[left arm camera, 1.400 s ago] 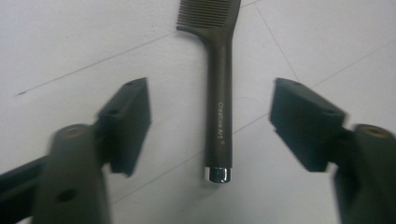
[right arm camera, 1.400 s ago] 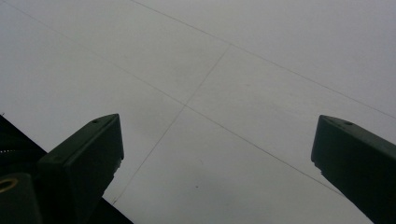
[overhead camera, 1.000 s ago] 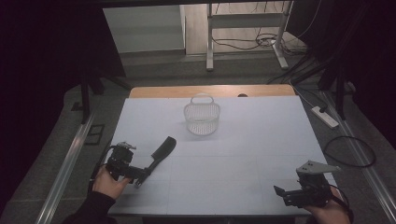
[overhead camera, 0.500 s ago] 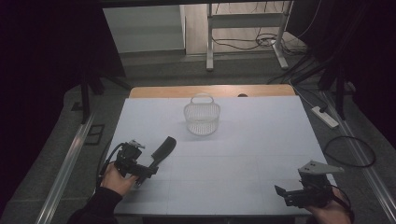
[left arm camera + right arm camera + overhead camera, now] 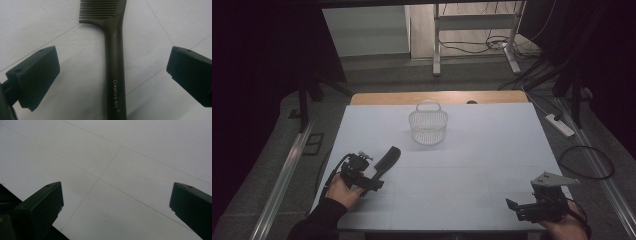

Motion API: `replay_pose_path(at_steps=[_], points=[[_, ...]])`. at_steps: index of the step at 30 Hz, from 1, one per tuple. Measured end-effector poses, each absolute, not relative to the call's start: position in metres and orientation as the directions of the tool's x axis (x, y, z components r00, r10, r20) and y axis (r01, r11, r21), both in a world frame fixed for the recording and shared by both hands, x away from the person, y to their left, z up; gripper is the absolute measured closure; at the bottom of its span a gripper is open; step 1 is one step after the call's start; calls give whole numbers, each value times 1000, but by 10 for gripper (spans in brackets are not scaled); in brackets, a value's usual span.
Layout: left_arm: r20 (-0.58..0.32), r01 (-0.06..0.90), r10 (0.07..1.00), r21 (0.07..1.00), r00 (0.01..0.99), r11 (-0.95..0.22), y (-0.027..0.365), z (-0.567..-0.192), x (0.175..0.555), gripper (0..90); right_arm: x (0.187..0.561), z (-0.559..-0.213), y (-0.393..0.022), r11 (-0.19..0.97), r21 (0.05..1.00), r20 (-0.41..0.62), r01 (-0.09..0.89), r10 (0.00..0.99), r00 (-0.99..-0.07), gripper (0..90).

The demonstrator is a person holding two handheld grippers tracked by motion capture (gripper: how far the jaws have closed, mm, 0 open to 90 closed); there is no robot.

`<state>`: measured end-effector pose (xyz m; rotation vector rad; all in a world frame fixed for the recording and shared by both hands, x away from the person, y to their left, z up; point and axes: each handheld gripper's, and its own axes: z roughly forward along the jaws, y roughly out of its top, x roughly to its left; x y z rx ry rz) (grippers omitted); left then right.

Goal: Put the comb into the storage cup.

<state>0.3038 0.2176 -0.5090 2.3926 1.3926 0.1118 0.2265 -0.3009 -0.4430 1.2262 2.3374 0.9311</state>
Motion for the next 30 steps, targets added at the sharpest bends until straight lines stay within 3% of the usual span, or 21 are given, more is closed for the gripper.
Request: replay_pose_path(at_steps=[11,20,24,30], points=[[-88,836,849,257,520,-485,211,-523,309,0,227,-443,-301,416,684,2,600,821,-571,0],[-48,830,849,243,527,-502,206,-524,307,15,227,-443,-300,419,683,-1,599,820,-572,0],[-50,816,837,259,545,-516,205,-519,302,150,227,-443,-300,421,681,-3,599,820,-573,0],[-52,815,839,277,542,-509,207,-512,299,489,227,-444,-299,423,677,-4,602,820,-572,0]])
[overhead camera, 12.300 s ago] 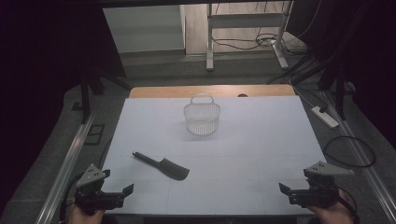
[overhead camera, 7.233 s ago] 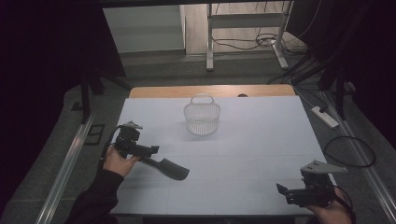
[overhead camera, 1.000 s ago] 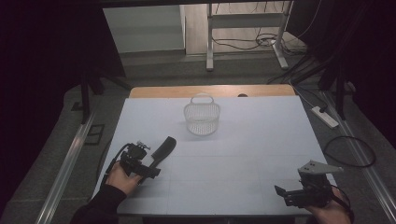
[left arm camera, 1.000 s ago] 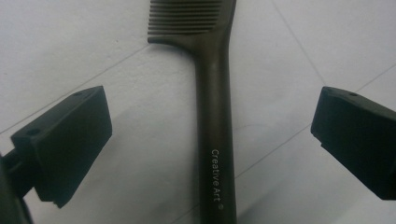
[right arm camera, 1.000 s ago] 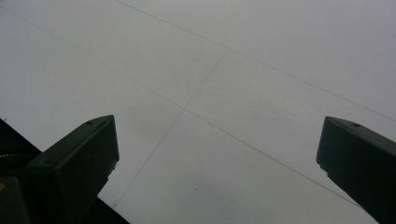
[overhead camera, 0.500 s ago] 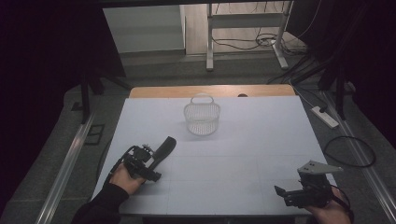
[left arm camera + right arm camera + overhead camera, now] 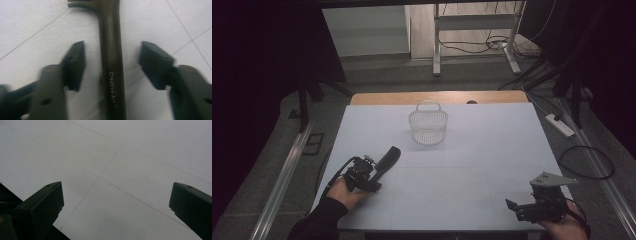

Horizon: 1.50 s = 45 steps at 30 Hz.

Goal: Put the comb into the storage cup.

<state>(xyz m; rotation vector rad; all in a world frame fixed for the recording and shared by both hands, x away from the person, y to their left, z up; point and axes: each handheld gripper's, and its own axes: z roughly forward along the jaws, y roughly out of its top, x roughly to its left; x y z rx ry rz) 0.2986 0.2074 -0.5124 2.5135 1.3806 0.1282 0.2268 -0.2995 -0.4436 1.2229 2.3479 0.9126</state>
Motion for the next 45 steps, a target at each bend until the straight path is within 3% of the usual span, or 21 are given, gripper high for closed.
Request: replay_pose_path(at_steps=[1,3,4,19,31,45], points=[[-53,817,842,280,537,-504,208,-512,298,534,227,-444,-300,423,677,-5,602,821,-572,0],[-51,815,841,285,538,-504,208,-511,298,709,227,-444,-299,423,676,-4,603,821,-571,0],[-52,816,842,288,537,-502,208,-512,298,718,227,-444,-299,423,675,-4,604,821,-571,0],[-101,833,853,302,512,-464,215,-510,300,725,227,-444,-299,423,675,-4,604,821,-571,3],[-141,796,840,430,525,-426,223,-495,291,725,227,-444,-300,423,678,-4,601,820,-573,3],[-127,731,815,535,565,-423,224,-480,279,724,224,-443,-298,440,686,-23,579,809,-587,0]])
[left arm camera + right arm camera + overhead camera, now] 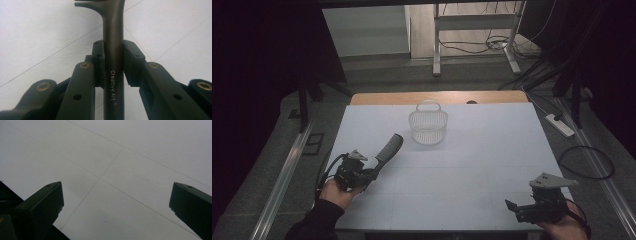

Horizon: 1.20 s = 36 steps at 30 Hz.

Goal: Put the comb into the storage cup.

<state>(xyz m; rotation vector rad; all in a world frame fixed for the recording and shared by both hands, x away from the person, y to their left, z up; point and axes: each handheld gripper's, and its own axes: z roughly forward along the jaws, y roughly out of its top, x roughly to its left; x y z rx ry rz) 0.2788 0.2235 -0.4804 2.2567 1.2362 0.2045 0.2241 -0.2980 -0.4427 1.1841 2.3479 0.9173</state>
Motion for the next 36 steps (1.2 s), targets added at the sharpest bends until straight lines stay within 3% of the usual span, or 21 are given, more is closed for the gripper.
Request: replay_pose_path(at_steps=[36], points=[[-112,604,769,692,629,-394,208,-453,243,724,223,-441,-300,431,710,-8,557,796,-605,0]])
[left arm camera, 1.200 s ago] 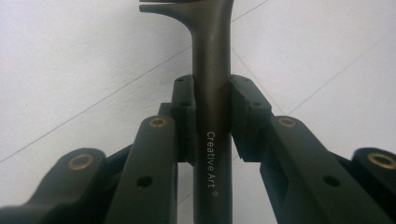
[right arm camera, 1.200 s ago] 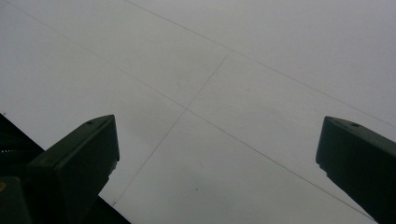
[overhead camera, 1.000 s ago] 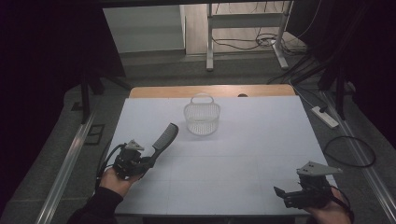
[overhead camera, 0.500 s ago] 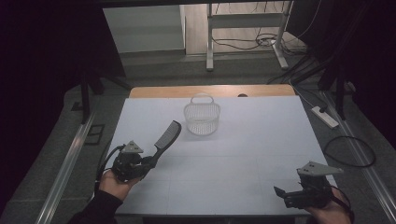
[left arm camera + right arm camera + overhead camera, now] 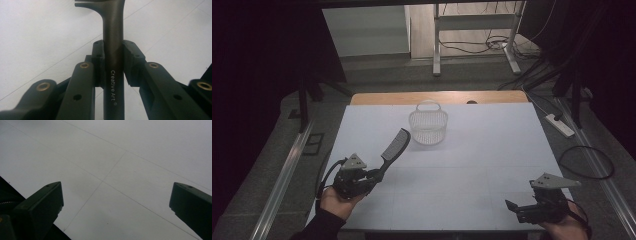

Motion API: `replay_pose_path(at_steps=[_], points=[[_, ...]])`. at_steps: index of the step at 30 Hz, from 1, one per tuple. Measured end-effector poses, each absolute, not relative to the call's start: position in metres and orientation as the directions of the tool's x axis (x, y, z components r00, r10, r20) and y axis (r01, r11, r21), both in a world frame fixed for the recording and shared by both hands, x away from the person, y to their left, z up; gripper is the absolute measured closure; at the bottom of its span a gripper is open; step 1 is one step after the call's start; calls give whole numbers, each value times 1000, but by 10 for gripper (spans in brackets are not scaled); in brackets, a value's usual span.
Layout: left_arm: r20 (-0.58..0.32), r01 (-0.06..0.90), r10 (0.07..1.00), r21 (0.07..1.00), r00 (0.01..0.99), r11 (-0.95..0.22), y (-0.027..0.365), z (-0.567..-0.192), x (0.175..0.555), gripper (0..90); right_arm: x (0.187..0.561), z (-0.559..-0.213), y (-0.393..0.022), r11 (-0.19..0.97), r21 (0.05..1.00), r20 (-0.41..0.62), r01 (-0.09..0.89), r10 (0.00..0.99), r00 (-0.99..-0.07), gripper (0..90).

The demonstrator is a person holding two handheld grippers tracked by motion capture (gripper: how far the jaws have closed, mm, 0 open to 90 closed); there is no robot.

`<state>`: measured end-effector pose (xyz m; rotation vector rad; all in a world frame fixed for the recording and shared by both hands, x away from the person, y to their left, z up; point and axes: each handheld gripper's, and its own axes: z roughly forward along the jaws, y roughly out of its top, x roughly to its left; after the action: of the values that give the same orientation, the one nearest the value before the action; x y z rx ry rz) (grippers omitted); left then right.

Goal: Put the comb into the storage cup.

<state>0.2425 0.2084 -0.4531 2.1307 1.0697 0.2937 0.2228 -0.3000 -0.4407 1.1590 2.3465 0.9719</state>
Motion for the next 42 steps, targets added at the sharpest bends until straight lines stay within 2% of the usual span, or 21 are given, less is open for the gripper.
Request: replay_pose_path(at_steps=[13,20,26,35,42], points=[[-134,589,756,718,640,-371,199,-450,239,724,224,-433,-297,407,769,-7,493,776,-630,0],[-134,581,743,718,656,-383,192,-451,243,724,231,-426,-291,398,795,14,457,742,-670,0],[-134,571,735,727,664,-383,184,-450,246,724,237,-418,-282,426,798,41,427,668,-743,0],[-136,561,725,732,676,-386,176,-450,249,724,250,-414,-270,392,824,77,408,637,-767,0],[-141,555,719,740,680,-380,170,-449,251,724,261,-412,-258,372,823,119,430,626,-771,0]])
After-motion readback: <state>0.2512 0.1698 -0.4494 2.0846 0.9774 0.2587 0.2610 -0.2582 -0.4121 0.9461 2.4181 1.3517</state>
